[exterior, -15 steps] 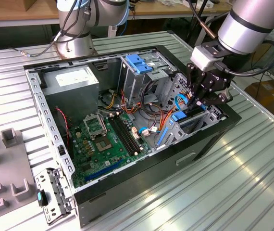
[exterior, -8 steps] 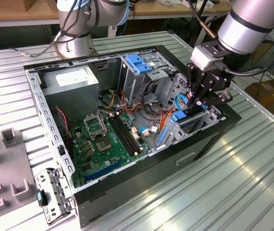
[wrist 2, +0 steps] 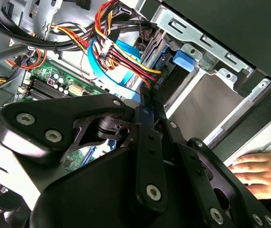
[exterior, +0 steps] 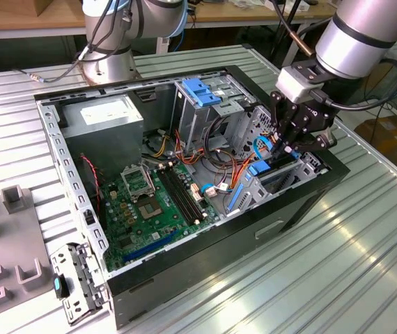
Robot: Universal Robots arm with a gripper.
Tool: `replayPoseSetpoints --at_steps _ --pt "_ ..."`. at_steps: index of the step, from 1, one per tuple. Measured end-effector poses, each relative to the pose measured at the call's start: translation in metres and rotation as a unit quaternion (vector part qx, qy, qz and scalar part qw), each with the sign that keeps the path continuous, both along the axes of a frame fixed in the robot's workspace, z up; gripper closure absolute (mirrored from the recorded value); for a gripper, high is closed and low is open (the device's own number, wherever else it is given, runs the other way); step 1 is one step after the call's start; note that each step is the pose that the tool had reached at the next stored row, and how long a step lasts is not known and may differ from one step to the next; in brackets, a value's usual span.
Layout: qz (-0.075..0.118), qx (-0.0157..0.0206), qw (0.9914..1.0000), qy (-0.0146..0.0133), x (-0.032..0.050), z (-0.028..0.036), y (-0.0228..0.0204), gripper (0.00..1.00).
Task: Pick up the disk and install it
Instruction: 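Insert the second disk wire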
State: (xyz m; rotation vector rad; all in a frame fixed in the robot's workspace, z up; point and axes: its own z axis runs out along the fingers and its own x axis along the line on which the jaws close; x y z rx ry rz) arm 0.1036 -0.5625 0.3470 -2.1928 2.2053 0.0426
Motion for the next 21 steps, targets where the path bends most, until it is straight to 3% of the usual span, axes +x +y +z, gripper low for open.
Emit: replayPoseSetpoints --at_steps 21 --pt "0.0 0.0019 1.0 0.0 0.0 -0.0081 -0.0002 0.84"
